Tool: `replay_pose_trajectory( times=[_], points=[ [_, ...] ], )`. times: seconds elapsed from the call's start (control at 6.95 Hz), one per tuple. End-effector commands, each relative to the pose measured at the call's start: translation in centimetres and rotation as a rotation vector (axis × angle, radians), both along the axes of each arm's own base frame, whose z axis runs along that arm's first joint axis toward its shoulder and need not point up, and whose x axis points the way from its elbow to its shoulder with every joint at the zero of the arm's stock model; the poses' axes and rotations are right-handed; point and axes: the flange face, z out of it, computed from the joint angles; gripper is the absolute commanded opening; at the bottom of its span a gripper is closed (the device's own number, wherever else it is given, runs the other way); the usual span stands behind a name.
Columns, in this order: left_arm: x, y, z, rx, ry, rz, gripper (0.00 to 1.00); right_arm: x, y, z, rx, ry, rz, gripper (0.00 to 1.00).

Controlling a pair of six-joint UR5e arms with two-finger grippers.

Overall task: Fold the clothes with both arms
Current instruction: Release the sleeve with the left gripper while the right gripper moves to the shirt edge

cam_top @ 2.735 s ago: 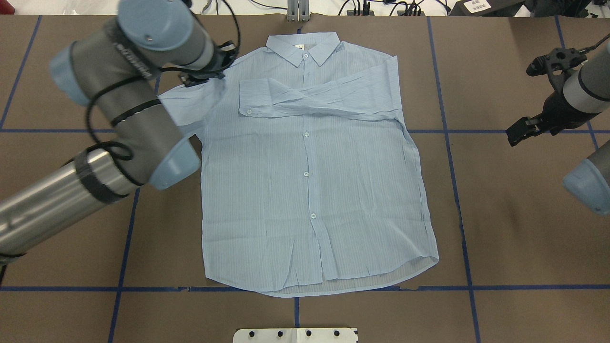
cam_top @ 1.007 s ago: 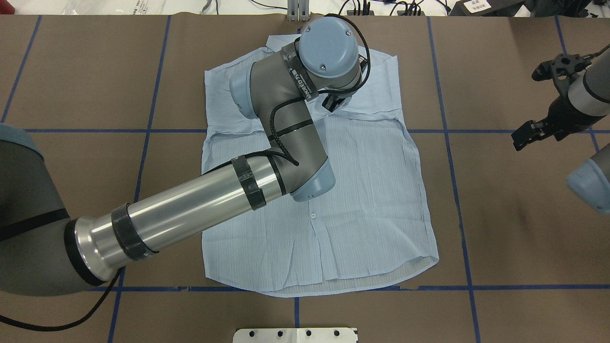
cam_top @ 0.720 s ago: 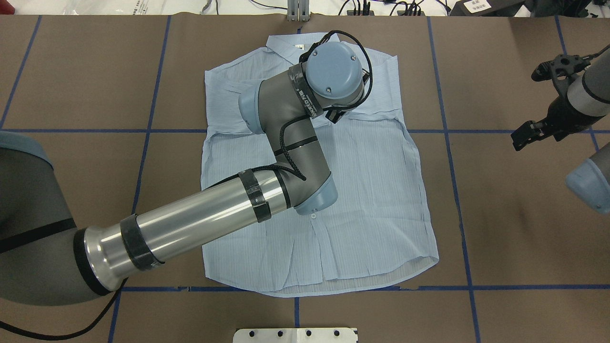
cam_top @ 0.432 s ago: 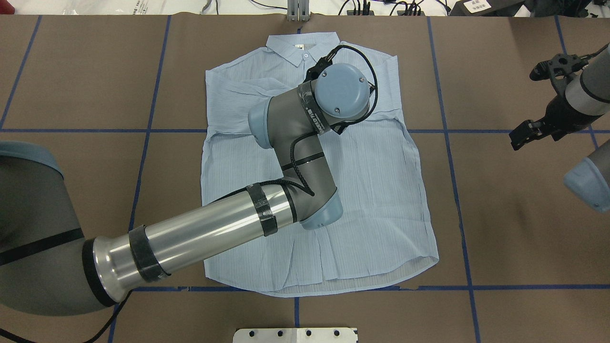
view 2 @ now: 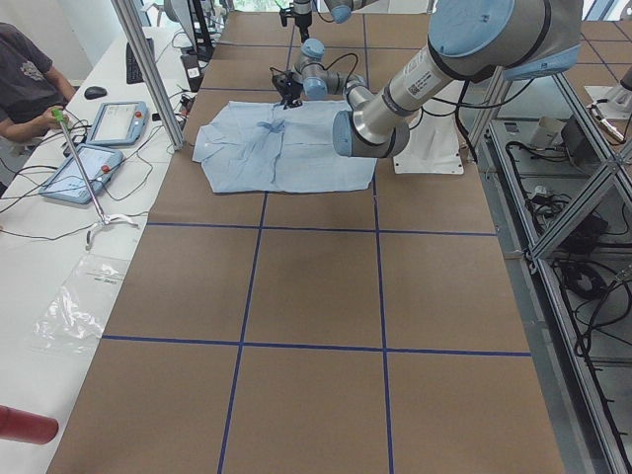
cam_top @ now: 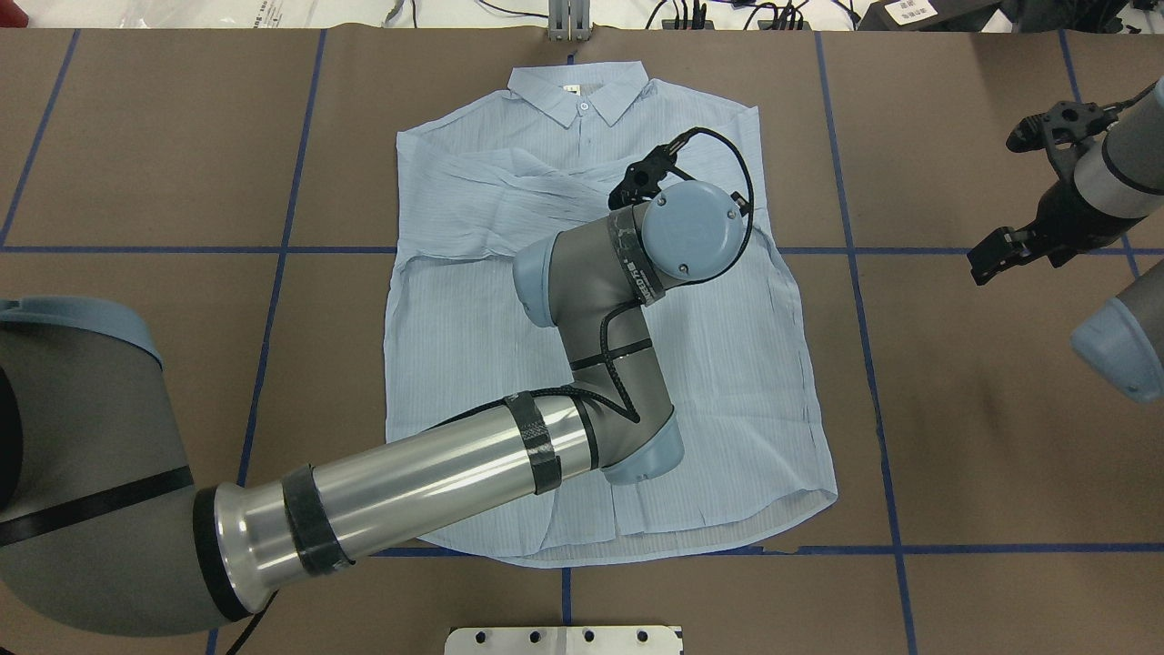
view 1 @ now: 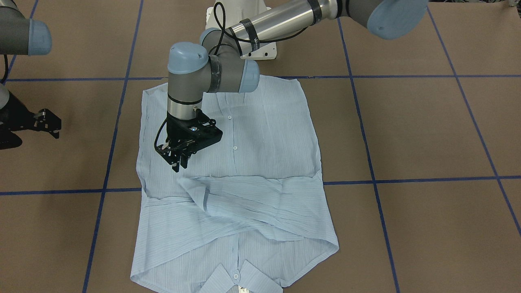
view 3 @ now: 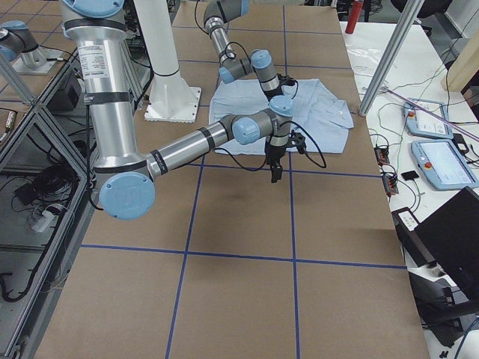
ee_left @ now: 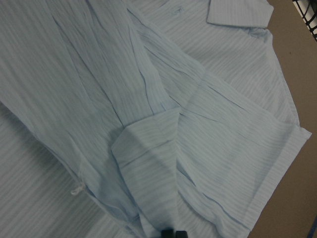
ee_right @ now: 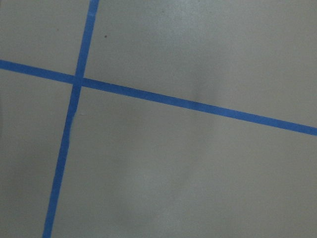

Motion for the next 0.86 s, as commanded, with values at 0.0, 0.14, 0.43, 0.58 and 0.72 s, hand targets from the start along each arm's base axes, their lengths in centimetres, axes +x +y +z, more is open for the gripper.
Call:
replay_pose_trajectory(
  times=[0.0,0.14,0.43,0.58,0.72],
  points=[
    [0.0,0.1,-0.1,0.148,-0.075,0.05,1.0,-0.5,-0.7,-1.5,0.018,-0.016,0.002,1.0],
    [-1.3,-1.1,-0.5,0.153,-0.067,0.036,1.0,-0.6,-0.9,-1.8,0.024,-0.021,0.001,1.0],
    [-3.5,-1.6,-0.4,0.159,-0.045,0.066,1.0,-0.9,-1.0,-2.2,0.044,-0.069,0.054,1.0],
    [-5.3,-1.5,1.3,0.173,-0.036,0.098,1.0,-2.0,-0.6,-2.8,0.05,-0.111,0.087,1.0],
    [-8.0,-0.4,3.2,0.183,-0.054,0.165,1.0,-3.9,0.4,-3.7,0.034,-0.153,0.114,1.0]
  ],
)
